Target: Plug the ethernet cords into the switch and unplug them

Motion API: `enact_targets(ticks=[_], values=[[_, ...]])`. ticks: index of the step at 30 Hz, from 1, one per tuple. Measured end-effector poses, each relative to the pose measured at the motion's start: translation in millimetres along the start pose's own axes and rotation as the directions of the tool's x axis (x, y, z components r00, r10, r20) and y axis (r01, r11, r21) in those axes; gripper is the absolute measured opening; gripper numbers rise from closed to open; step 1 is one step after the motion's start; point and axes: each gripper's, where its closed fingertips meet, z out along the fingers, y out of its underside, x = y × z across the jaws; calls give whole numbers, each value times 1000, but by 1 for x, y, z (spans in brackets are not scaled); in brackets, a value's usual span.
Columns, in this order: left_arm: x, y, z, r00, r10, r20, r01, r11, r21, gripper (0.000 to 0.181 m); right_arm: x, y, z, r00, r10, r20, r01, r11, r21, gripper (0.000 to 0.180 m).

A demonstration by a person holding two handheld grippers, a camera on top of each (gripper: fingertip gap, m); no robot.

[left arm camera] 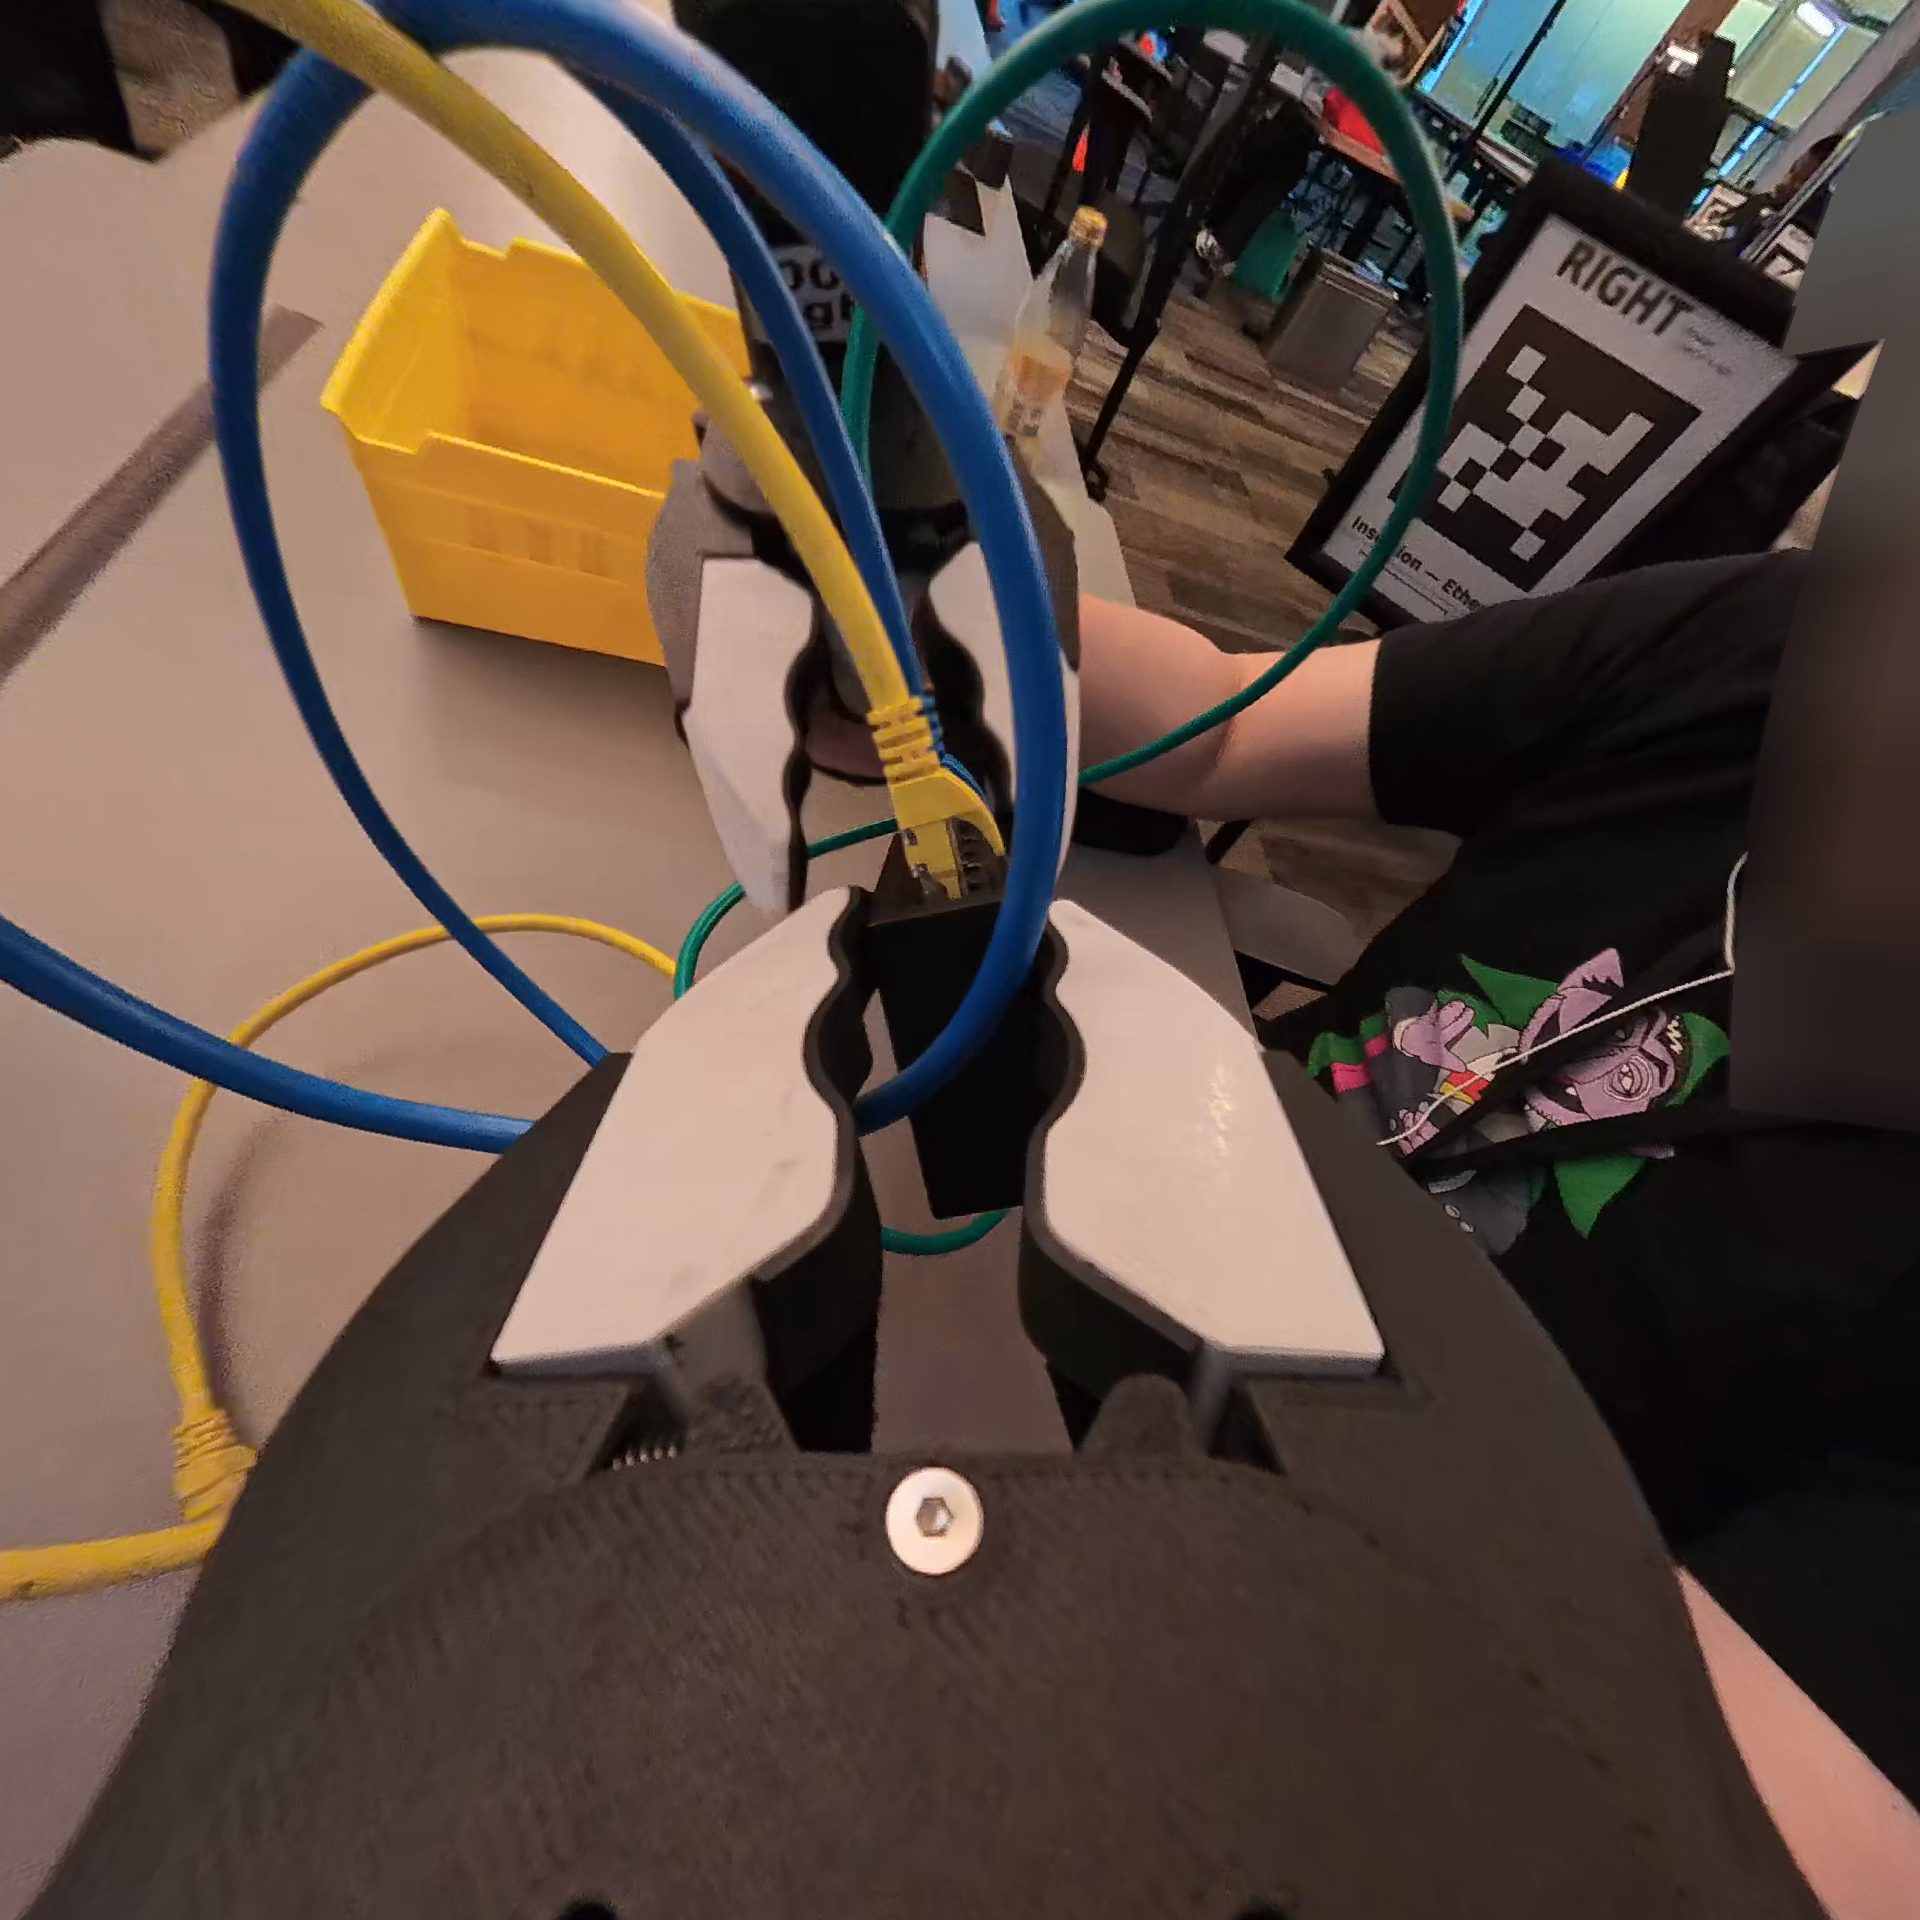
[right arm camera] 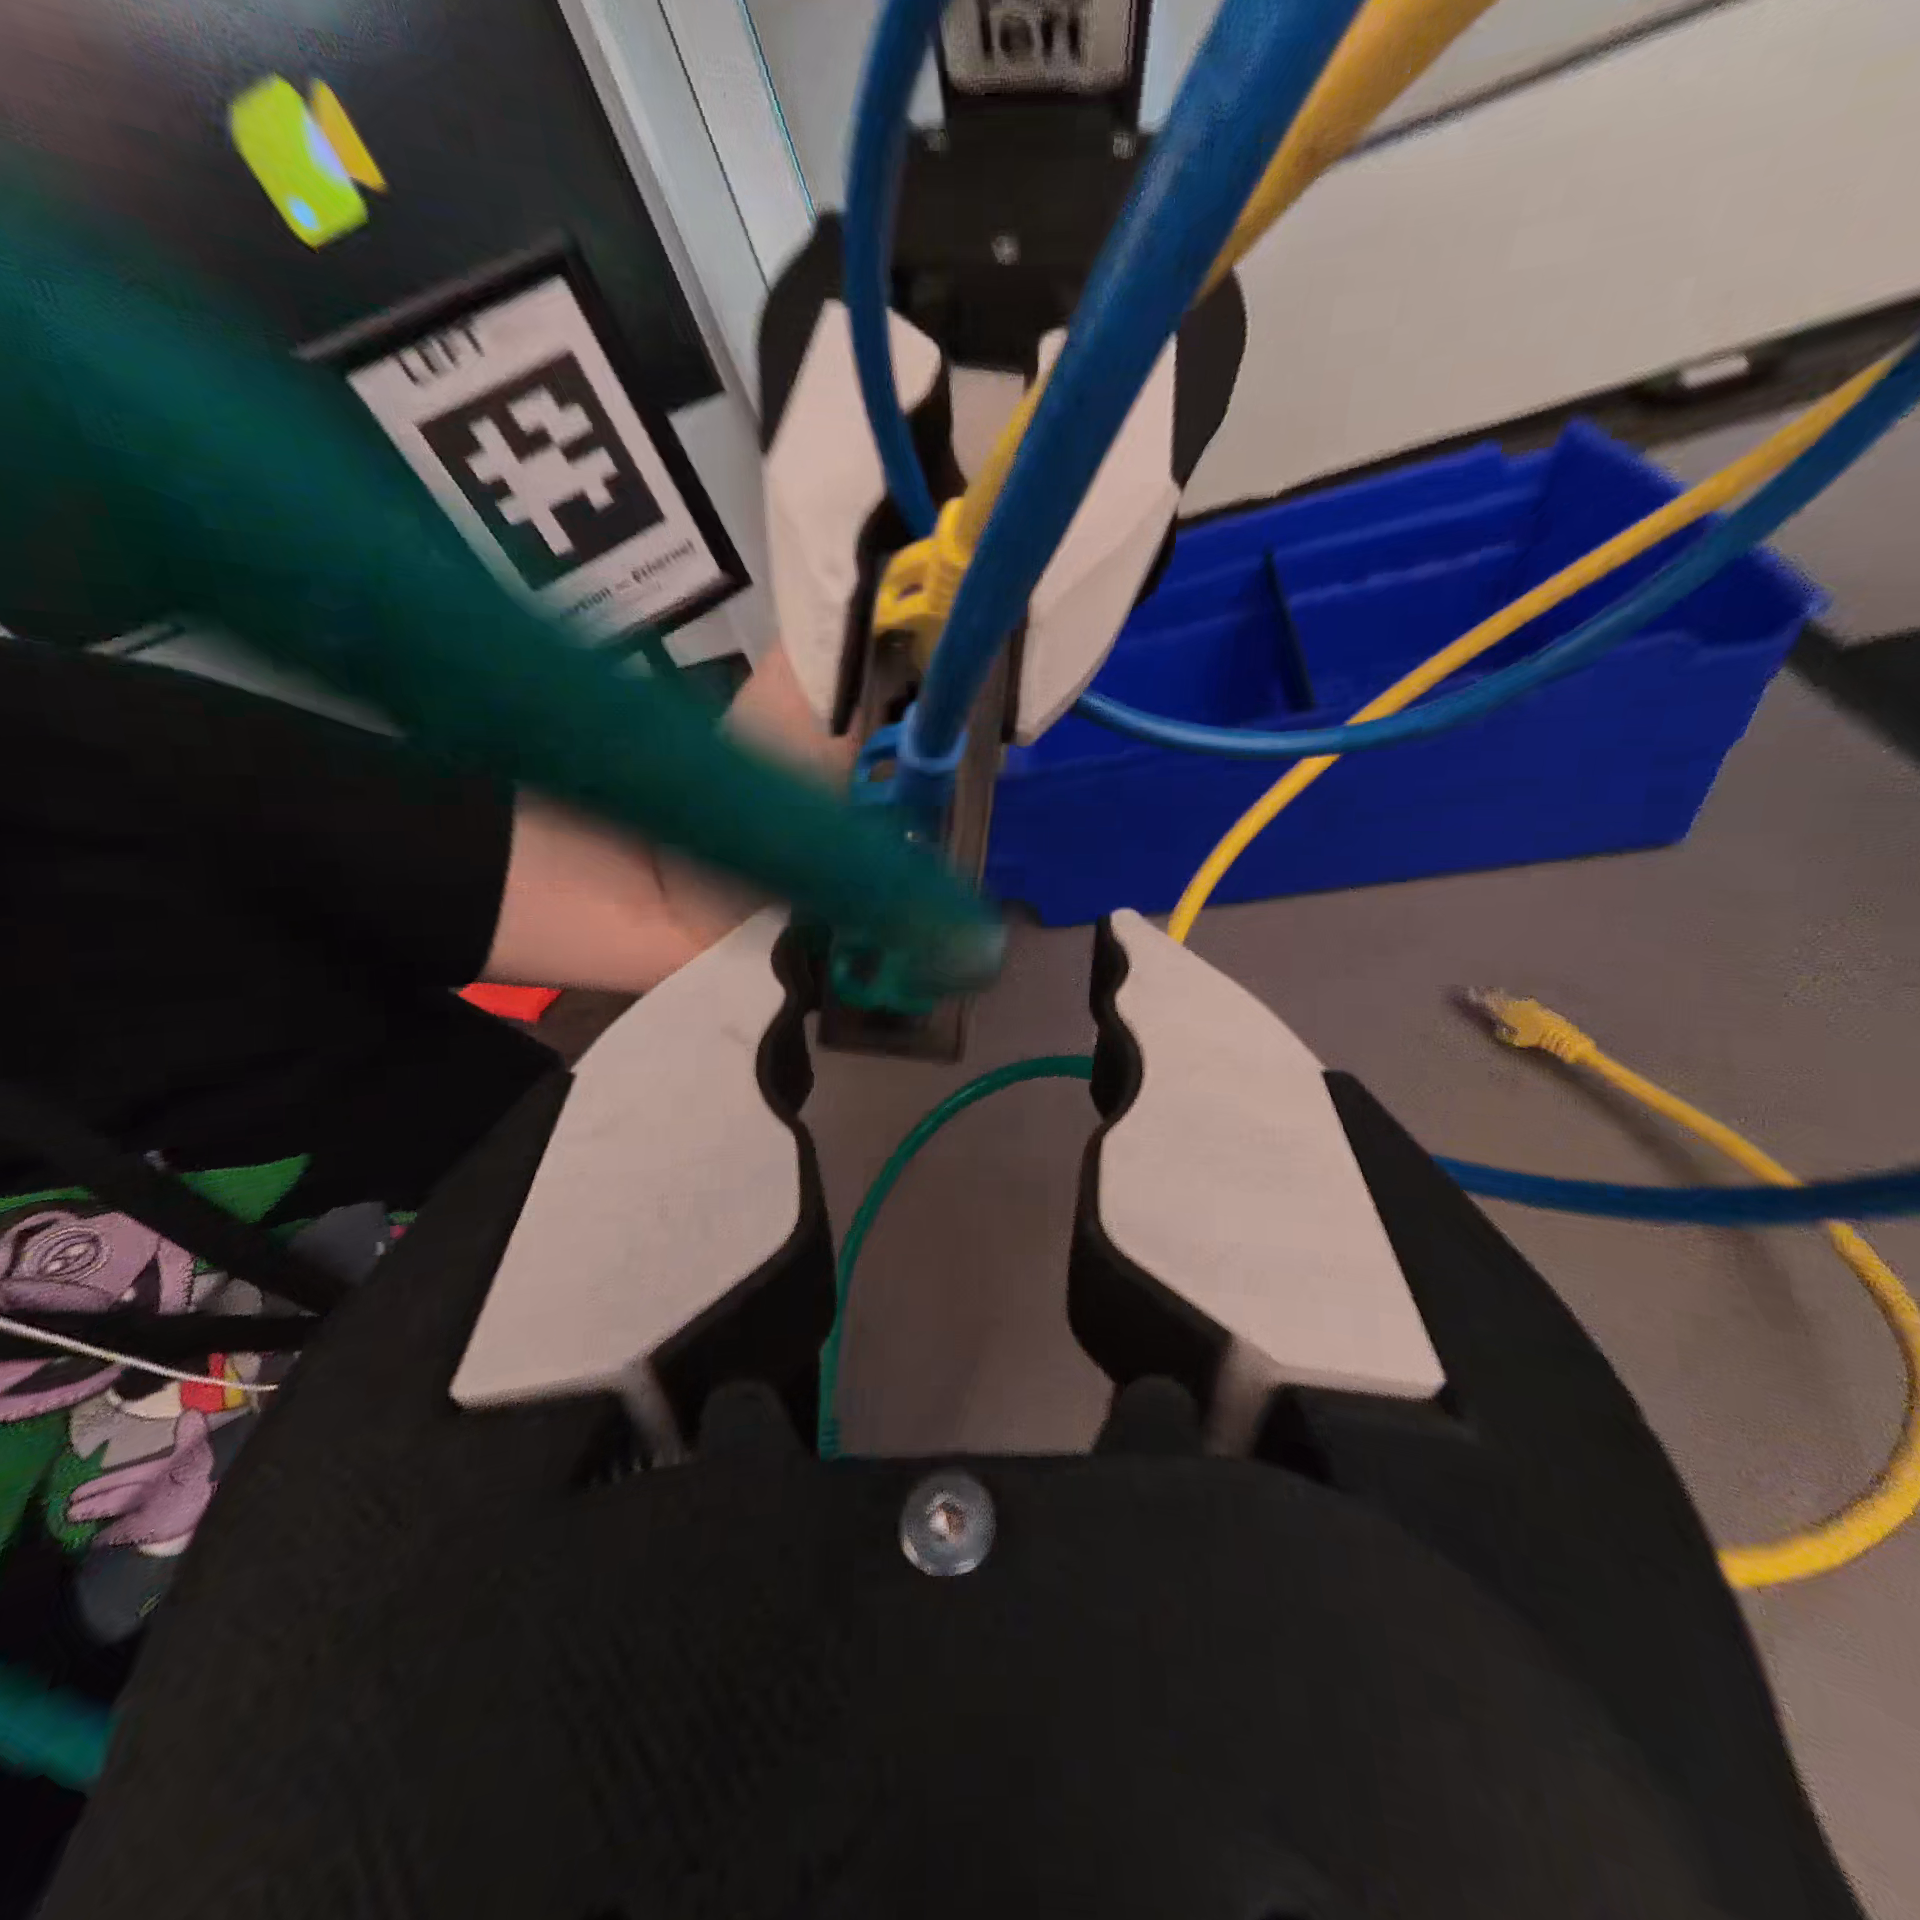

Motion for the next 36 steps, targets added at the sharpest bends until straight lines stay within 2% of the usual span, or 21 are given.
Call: enact_targets(ticks=[2, 3, 5, 8, 10, 12, 14, 15, 17, 18, 19, 20, 22, 24, 26, 27, 29, 30, 34, 36], values=[[-5, 4, 7, 1000, -21, -2, 21, 999, -25, 27, -5, 6, 6, 997, 50, 54, -48, 998, -26, 27], [-9, 2, 7, 1000, -27, 14, 27, 1000, -14, 28, -2, 10, 7, 995, 86, 55, -84, 995, -46, 27], [-28, -12, -1, 990, -22, 138, 11, 997, 76, 28, 7, 8, 5, 984, 174, 31, -173, 985, -17, 27], [-54, -39, -39, 930, -63, 361, -39, 963, 267, 55, 29, 3, 1, 930, 365, 44, -368, 925, 99, 27], [-58, -44, -62, 865, -36, 501, -125, 951, 284, 62, 46, 4, -5, 877, 477, 62, -480, 859, 179, 27], [-52, -45, -61, 800, 63, 597, -230, 951, 208, 71, 69, 3, -15, 823, 566, 41, -552, 781, 292, 26], [-45, -48, -42, 712, 197, 674, -349, 932, 97, 76, 84, 3, -27, 789, 615, 15, -574, 727, 375, 26], [-48, -48, -30, 638, 275, 720, -399, 917, 4, 76, 90, 1, -34, 774, 633, 5, -577, 701, 419, 27], [-65, -39, -8, 428, 458, 779, -437, 860, -265, 72, 94, -4, -47, 759, 652, 0, -571, 665, 481, 27], [-76, -34, -1, 312, 534, 786, -419, 820, -390, 64, 95, -7, -52, 757, 654, -1, -564, 653, 506, 27], [-84, -30, 5, 234, 581, 779, -394, 790, -470, 62, 95, -10, -57, 755, 656, -5, -556, 644, 525, 27], [-89, -29, 13, 195, 601, 775, -382, 774, -504, 67, 94, -12, -61, 752, 659, -10, -551, 638, 538, 27], [-93, -28, 26, 151, 634, 758, -394, 742, -542, 68, 97, -13, -66, 745, 664, -61, -519, 635, 572, 27], [-102, -16, 31, 123, 699, 704, -340, 696, -632, 73, 95, -19, -68, 733, 680, -19, -532, 590, 607, 27], [-109, -14, 32, 80, 714, 696, -324, 679, -659, 75, 93, -23, -70, 718, 695, 41, -558, 540, 630, 27], [-111, -17, 30, 16, 726, 688, -320, 656, -684, 75, 92, -23, -68, 712, 700, 56, -570, 530, 628, 27], [-115, -26, 18, -169, 760, 627, -277, 574, -770, 76, 88, -21, -60, 703, 709, 65, -592, 531, 606, 27], [-118, -26, 16, -221, 776, 591, -251, 540, -803, 75, 86, -20, -54, 697, 714, 65, -601, 533, 596, 27], [-127, -19, 16, -304, 811, 499, -212, 454, -866, 60, 79, -14, -31, 685, 729, -6, -606, 574, 551, 27], [-125, -20, 18, -294, 800, 523, -252, 463, -850, 50, 78, -14, -31, 695, 716, -60, -580, 608, 541, 29]])
